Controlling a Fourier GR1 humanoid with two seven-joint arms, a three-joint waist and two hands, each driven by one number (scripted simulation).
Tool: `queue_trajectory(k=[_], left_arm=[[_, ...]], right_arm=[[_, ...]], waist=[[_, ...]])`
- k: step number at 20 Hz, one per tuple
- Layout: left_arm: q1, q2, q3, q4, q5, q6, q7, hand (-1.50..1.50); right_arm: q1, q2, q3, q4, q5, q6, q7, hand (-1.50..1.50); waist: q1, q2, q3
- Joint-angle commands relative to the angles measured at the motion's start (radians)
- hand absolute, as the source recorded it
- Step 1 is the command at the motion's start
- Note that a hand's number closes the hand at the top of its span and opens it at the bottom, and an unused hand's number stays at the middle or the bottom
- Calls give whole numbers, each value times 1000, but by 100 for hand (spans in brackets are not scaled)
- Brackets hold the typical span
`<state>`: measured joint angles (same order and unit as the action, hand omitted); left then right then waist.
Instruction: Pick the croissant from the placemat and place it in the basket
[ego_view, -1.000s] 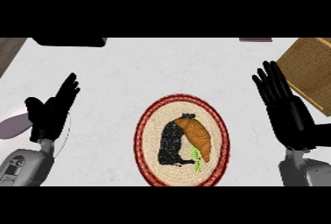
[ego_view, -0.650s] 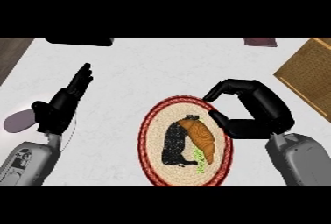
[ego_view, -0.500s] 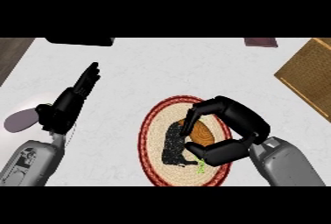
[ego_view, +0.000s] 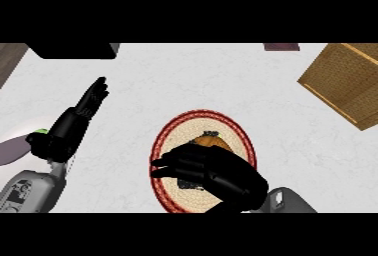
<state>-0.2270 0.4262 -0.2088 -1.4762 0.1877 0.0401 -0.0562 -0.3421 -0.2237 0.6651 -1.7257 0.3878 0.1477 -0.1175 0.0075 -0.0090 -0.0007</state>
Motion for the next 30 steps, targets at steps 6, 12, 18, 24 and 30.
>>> queue_trajectory(k=[6, 12, 18, 24, 30], left_arm=[[36, 35, 36, -14, 18, -33, -5, 0], [36, -3, 10, -53, -8, -3, 13, 0], [51, -9, 22, -103, -18, 0, 53, 0], [3, -7, 89, -25, -21, -61, 26, 0], [56, -77, 41, -113, -99, -39, 68, 0]], right_arm=[[-234, -144, -53, -233, 312, 140, 402, -150], [-323, -191, -33, -249, 157, 556, 569, -150], [-335, -216, -248, -368, -139, 852, 721, -150], [-327, -195, -349, -431, -272, 920, 851, -150], [-331, -124, -324, -313, -103, 842, 729, -150]], waist=[[-24, -9, -5], [-15, 0, -2], [-19, 2, 0], [-17, 6, 0], [-1, 9, 1]])
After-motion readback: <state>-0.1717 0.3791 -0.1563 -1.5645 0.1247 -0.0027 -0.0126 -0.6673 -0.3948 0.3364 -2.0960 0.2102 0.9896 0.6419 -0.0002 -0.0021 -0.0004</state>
